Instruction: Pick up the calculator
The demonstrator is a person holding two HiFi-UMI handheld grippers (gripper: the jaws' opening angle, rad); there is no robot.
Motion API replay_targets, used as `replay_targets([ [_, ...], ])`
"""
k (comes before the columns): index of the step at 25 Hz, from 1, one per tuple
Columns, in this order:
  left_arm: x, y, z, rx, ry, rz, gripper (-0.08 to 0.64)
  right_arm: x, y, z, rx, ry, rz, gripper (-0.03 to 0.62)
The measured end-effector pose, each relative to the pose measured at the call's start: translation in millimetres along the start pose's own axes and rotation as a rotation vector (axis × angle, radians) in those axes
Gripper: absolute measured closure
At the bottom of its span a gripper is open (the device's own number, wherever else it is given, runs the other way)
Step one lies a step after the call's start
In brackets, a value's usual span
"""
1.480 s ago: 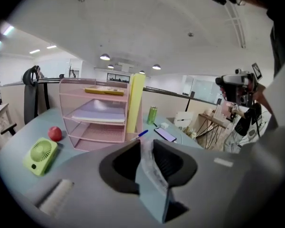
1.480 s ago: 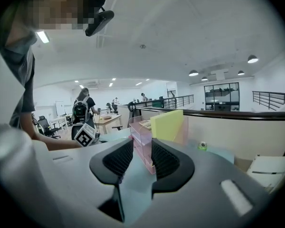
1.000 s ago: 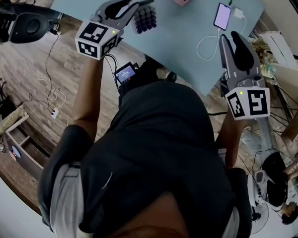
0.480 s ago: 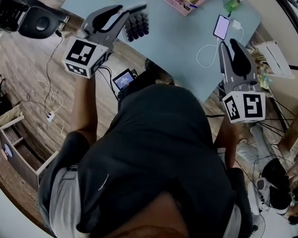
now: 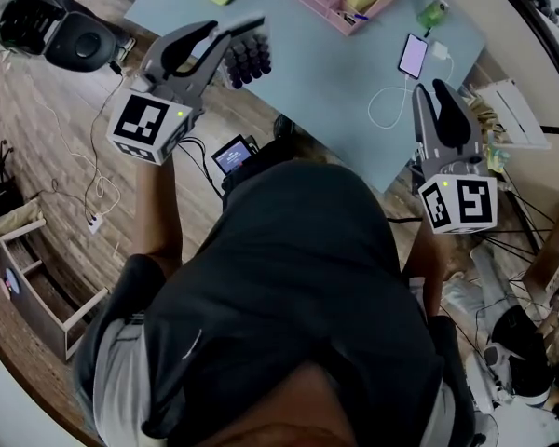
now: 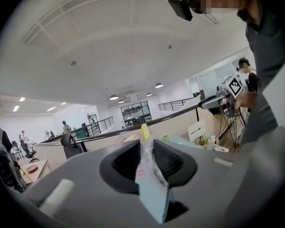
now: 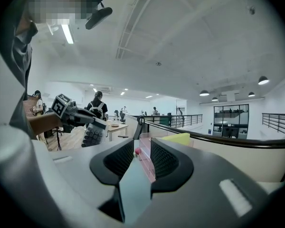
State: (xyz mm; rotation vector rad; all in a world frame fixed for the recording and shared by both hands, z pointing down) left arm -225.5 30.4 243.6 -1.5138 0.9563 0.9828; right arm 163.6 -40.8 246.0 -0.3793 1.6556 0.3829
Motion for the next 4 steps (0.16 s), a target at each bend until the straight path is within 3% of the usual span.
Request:
replay_targets([
  [4,5.4,-4.6,7.3,0.003,-0.016,-0.01,0.413,-0.5,2.7,11.4,-0.016,-0.007,0.002,0.48],
])
Point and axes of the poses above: the fingertips, and each gripper's own axes: z backward along the fingers, y to its left, x out of its top, the point moved 10 cm from there along z, backward along the fingers, and after that the axes turned 14 degrees about x, right-handed, at the moved point
